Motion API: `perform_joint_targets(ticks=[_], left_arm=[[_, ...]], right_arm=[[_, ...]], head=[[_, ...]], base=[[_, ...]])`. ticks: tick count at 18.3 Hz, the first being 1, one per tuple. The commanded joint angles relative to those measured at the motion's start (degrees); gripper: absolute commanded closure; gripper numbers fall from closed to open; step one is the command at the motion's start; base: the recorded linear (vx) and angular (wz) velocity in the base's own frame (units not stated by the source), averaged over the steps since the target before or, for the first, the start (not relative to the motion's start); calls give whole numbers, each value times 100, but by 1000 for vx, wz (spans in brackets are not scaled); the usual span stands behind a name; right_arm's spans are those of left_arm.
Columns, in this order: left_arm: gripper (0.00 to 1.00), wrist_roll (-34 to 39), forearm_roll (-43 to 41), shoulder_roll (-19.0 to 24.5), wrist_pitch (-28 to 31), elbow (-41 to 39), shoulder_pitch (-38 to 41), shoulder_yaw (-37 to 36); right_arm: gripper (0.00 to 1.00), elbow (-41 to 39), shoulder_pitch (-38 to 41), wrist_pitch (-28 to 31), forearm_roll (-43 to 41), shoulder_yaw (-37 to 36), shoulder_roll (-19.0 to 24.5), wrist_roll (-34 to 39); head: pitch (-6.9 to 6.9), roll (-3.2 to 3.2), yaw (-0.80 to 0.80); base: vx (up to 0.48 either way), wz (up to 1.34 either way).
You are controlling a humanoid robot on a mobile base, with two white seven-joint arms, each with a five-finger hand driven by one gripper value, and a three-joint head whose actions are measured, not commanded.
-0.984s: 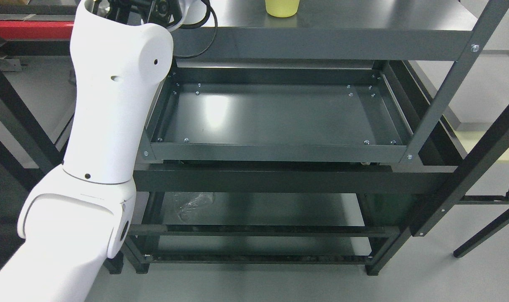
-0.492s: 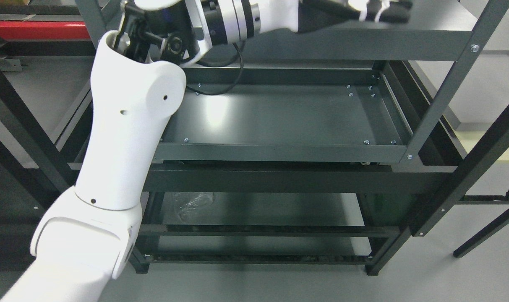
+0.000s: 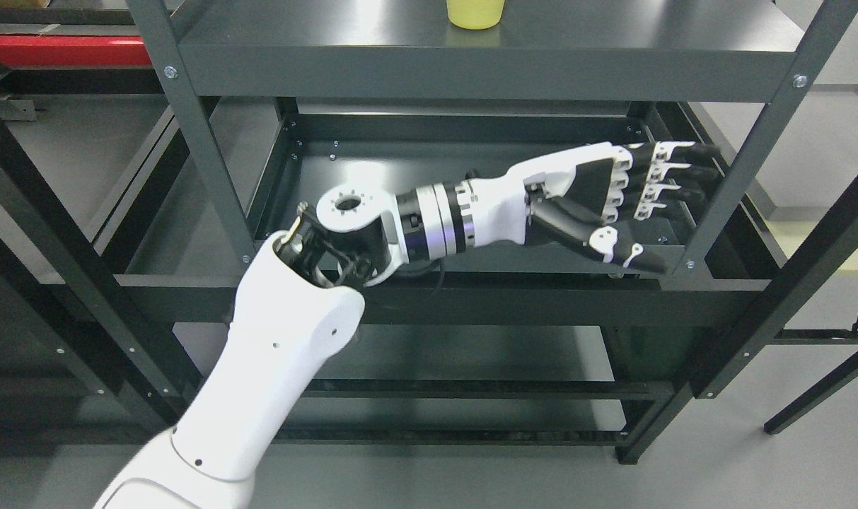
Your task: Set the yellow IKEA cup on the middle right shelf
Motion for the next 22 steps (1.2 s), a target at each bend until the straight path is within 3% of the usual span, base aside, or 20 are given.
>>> perform_joint_targets(ticks=[1, 4, 8, 15, 22], left_arm=[[1, 1389, -1594, 99, -1394, 529, 1426, -343], [1, 2702, -2239, 99, -2364, 734, 1690, 360], [1, 2731, -2239, 99, -2471, 278, 2251, 1213], [1, 2766, -2257, 99, -2471, -1181, 3922, 2057], [1, 2758, -2257, 139, -2471, -1288, 3844, 2972]], right_arm=[[1, 0, 79, 1, -141, 97, -100, 5], [1, 0, 79, 1, -141, 97, -100, 5], [1, 0, 79, 1, -141, 97, -100, 5], [1, 0, 79, 1, -141, 97, -100, 5], [1, 0, 79, 1, -141, 97, -100, 5]], head=[[0, 0, 0], [0, 0, 0], [0, 0, 0], [0, 0, 0], [0, 0, 0]], base=[[0, 0], [0, 0], [0, 0], [0, 0], [0, 0]])
